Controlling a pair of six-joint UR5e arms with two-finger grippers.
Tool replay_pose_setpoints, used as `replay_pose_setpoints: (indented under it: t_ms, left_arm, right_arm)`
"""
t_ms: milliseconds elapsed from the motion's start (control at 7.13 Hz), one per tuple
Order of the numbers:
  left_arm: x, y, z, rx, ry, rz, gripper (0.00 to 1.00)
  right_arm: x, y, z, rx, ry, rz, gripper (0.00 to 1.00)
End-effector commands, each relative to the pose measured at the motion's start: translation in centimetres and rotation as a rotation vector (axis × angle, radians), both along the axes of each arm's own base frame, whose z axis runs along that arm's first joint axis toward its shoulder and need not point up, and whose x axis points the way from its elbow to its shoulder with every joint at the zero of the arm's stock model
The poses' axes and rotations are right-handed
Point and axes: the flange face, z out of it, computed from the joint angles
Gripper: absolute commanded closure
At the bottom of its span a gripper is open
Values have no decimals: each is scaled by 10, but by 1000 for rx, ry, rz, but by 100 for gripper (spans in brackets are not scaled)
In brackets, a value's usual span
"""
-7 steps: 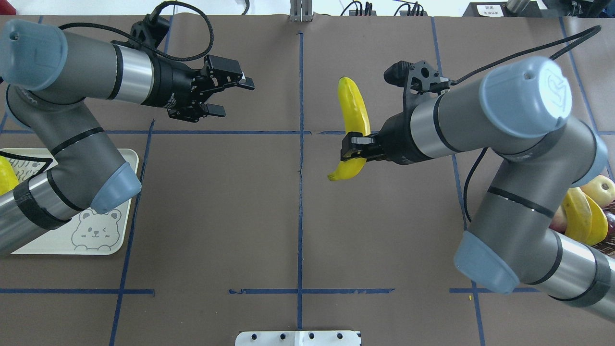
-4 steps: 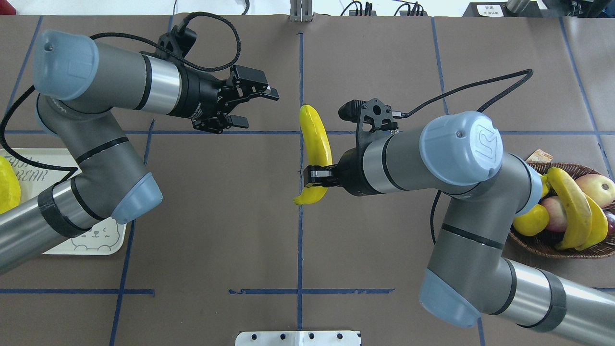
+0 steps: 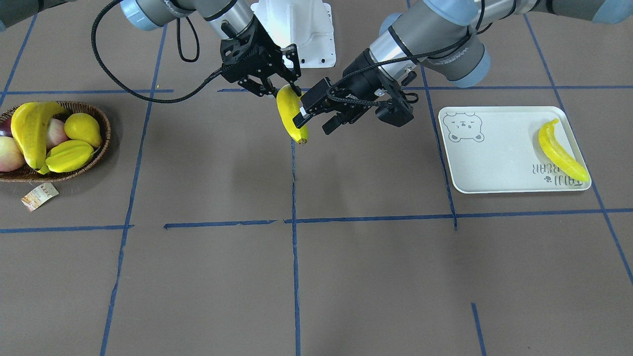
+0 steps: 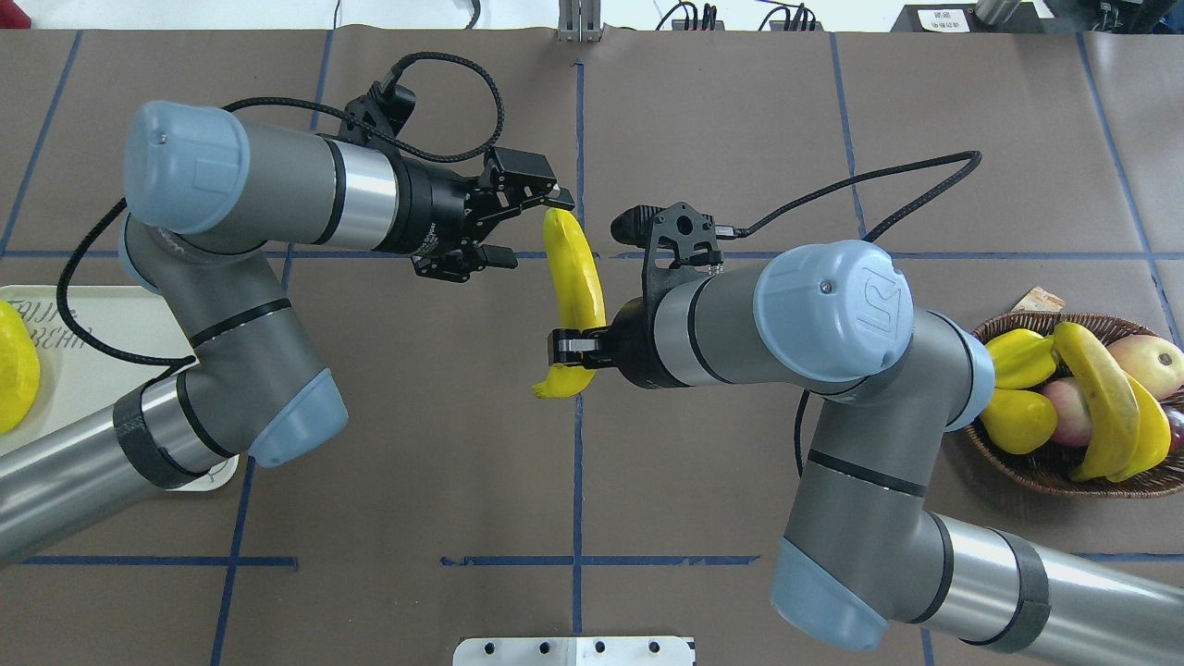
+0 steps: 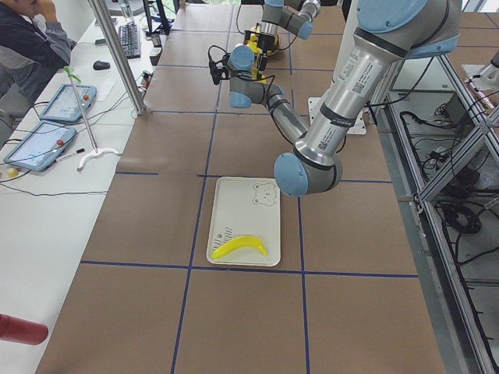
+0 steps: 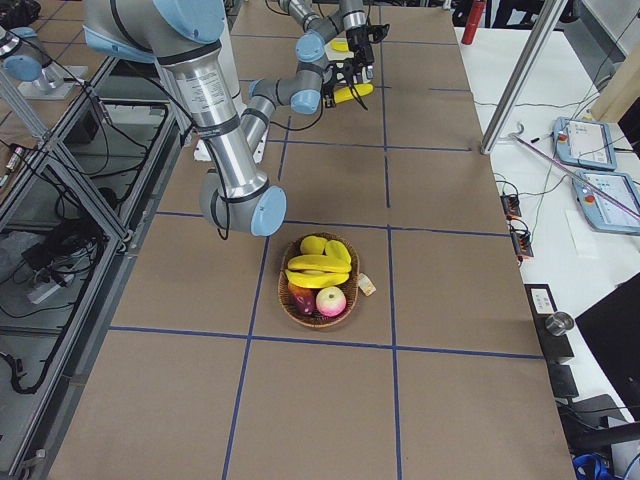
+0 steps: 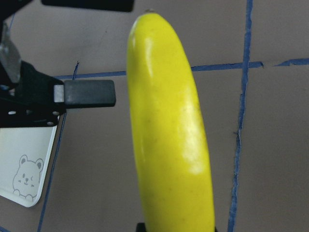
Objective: Transfer all bananas from basket to plate
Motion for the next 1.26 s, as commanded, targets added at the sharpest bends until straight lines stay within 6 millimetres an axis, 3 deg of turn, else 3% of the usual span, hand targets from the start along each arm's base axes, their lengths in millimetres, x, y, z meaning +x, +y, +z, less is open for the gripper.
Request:
replay_pose_setpoints:
  t_ms: [0, 280, 421, 1122]
  left_arm:
    - [21, 17, -1, 0, -1, -4, 3]
    - [22, 17, -1, -3, 0, -3, 36]
    - [23, 18, -2, -3, 0, -1, 40]
    - [22, 17, -1, -1, 0, -3, 40]
  right_arm:
    - [-1, 1, -5, 3, -7, 0, 100]
    - [-1, 1, -4, 1, -5, 2, 99]
    - [-3, 3, -5, 3, -5, 3, 99]
    - [-10, 10, -3, 8, 1, 8, 99]
